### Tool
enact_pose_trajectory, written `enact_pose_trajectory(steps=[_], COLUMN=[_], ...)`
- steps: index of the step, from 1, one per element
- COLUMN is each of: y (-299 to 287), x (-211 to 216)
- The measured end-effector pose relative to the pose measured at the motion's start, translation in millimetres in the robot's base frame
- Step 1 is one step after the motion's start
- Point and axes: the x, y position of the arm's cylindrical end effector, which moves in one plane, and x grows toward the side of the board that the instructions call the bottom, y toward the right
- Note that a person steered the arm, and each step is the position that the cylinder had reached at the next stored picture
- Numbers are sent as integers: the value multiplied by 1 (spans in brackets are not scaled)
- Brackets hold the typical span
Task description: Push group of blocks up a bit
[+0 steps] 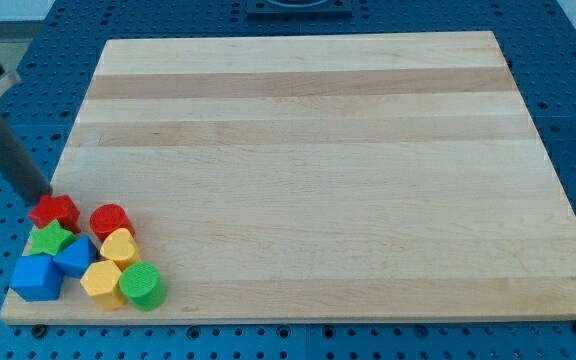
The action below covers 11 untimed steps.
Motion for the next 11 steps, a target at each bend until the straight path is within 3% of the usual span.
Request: enact_pose_trajectory(steps=[2, 9, 10, 11], y=[-1, 0, 0, 5], x=[34, 74, 116, 126])
